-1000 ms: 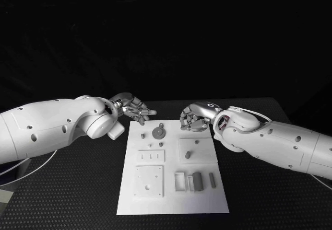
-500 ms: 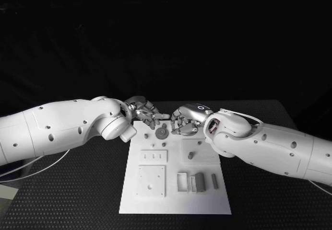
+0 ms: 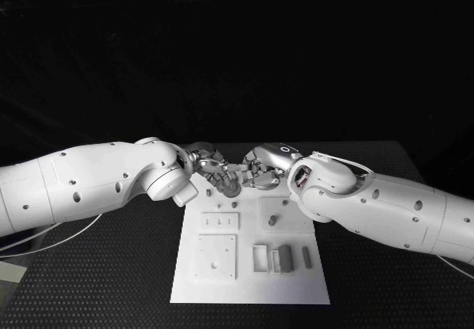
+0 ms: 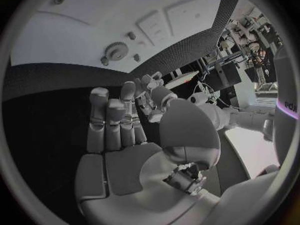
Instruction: Assemble the parts on the task board
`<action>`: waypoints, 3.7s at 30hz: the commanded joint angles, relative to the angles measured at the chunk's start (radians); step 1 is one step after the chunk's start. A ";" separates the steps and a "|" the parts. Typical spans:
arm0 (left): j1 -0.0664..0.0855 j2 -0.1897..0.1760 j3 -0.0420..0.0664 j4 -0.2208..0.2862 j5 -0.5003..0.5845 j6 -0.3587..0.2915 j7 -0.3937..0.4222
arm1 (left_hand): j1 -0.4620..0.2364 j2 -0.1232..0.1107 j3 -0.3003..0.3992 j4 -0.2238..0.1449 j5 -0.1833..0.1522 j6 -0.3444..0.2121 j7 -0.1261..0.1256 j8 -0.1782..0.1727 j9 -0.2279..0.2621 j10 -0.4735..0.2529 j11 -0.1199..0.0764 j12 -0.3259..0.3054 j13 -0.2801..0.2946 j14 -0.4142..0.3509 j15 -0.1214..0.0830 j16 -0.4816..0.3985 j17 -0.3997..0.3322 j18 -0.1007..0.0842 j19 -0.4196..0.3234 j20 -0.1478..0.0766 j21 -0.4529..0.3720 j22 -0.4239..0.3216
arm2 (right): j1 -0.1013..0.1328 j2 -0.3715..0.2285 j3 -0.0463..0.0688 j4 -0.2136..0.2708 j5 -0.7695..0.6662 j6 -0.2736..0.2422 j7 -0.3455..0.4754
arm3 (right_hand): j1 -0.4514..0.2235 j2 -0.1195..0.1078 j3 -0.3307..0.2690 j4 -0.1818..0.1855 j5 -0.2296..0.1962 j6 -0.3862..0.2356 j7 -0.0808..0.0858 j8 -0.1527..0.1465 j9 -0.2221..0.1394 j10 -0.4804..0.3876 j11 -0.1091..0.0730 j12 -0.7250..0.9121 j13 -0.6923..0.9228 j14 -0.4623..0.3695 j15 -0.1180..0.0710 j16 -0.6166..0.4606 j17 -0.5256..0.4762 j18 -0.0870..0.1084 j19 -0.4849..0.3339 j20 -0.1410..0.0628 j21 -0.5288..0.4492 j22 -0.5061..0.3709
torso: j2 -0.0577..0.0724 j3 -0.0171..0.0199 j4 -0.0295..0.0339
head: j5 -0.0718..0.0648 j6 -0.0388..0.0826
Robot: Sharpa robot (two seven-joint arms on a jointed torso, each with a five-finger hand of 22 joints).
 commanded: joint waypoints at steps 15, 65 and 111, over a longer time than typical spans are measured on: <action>0.000 0.005 0.001 0.005 -0.019 0.040 -0.027 | 0.056 0.032 -0.044 -0.002 -0.001 0.014 0.000 -0.001 -0.003 0.001 -0.007 0.002 0.021 0.000 -0.008 0.010 0.004 0.010 0.000 -0.007 0.003 0.009 | -0.003 0.007 0.003 0.013 -0.013 -0.004 -0.008 | 0.000 -0.008 0.009 0.002 0.004 0.007 0.006 -0.001 0.002 0.007 -0.003 0.005 -0.002 0.003 -0.007 0.002 0.002 0.044 0.002 -0.004 0.004 0.017 | -0.001 -0.0008 0.0004 | -0.001 -0.005; -0.001 0.002 0.001 0.006 0.009 0.046 -0.013 | 0.227 0.128 -0.139 -0.003 0.001 0.059 -0.016 0.009 -0.002 0.041 -0.021 -0.008 0.067 0.035 -0.021 0.027 0.004 0.006 0.029 -0.019 0.012 0.033 | -0.005 0.024 0.005 0.024 -0.010 0.008 -0.013 | -0.004 -0.006 0.010 0.007 0.004 0.010 0.004 -0.002 0.004 0.010 -0.004 0.006 -0.004 0.008 -0.008 0.000 0.003 0.044 0.006 -0.006 0.003 0.016 | -0.001 -0.0005 -0.0005 | 0.001 -0.018; -0.001 -0.002 0.001 0.003 0.120 -0.012 -0.009 | 0.444 0.116 0.097 -0.007 0.001 0.090 -0.033 0.022 0.026 0.085 -0.034 -0.023 0.095 0.059 -0.033 0.051 0.031 -0.007 0.046 -0.031 0.011 0.052 | -0.009 0.037 0.004 0.010 -0.003 0.007 -0.010 | -0.004 -0.004 0.011 0.006 0.004 0.012 0.004 -0.004 0.006 0.011 -0.005 0.007 -0.006 0.010 -0.009 -0.001 0.004 0.044 0.007 -0.007 0.003 0.016 | 0.000 0.0014 -0.0009 | 0.002 -0.021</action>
